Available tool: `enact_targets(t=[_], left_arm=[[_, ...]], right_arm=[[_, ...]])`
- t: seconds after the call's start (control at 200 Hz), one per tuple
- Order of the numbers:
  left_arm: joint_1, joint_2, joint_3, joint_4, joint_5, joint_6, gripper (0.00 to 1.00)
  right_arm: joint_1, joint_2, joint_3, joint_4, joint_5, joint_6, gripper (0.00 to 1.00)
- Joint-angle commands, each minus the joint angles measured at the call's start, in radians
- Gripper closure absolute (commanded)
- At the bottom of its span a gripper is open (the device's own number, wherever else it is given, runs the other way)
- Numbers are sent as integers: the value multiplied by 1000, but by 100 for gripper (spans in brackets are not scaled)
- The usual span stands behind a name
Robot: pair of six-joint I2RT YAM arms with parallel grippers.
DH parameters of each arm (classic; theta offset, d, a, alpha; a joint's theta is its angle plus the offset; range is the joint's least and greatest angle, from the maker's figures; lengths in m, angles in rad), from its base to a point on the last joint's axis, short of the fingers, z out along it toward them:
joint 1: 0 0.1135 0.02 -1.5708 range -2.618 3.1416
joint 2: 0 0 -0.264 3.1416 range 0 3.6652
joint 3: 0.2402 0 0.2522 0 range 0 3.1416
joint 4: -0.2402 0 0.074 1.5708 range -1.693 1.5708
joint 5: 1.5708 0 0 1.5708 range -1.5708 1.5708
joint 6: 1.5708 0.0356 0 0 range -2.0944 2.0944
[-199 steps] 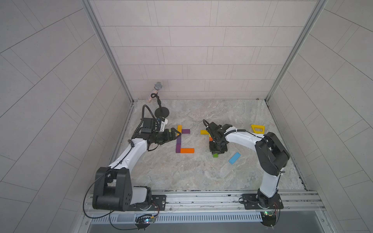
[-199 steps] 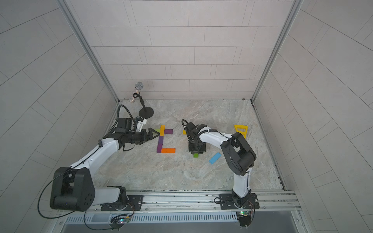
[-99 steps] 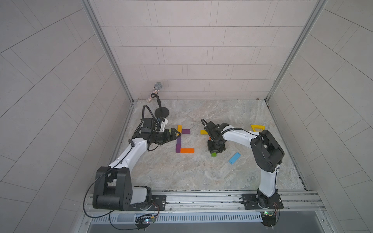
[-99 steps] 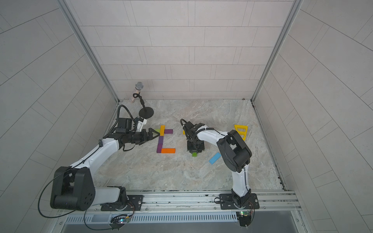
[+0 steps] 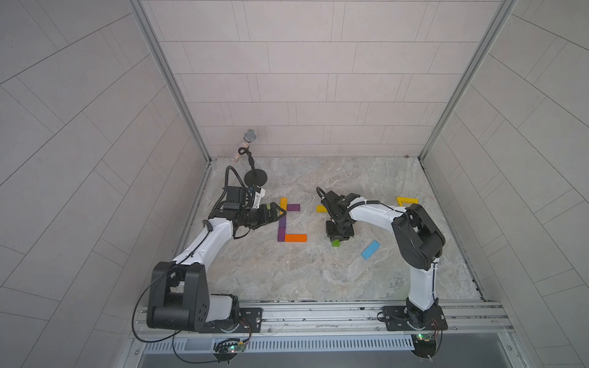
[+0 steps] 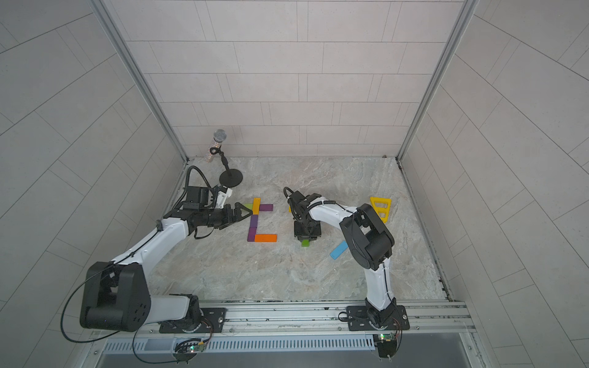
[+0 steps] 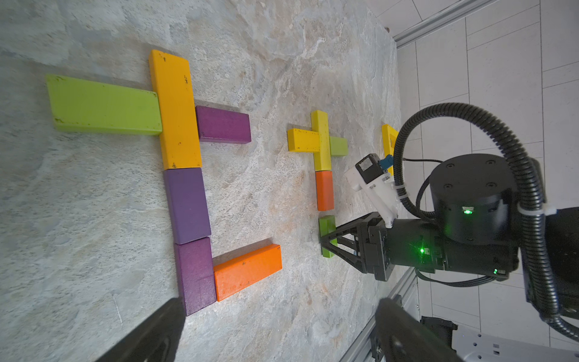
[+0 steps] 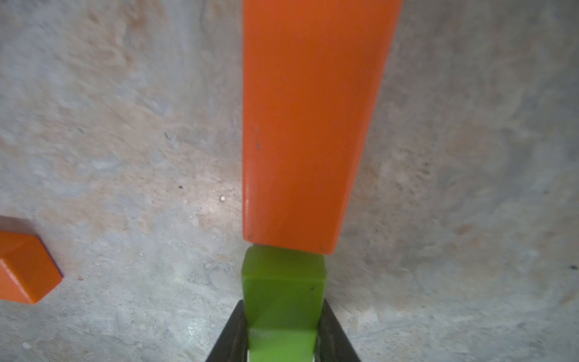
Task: Assemble the letter t with building blocks
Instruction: Assemble the building block at the center of the board.
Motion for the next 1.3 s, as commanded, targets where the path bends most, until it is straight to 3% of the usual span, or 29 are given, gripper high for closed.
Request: enact_targets(t=[0.0,1.296], left_arm=[[4,7,22,-2,6,18,0],[4,12,16,6,8,19,0]], right_arm=[[5,23,16,-31,19,-7,82],[-15,47,63,-45,57,0,81]])
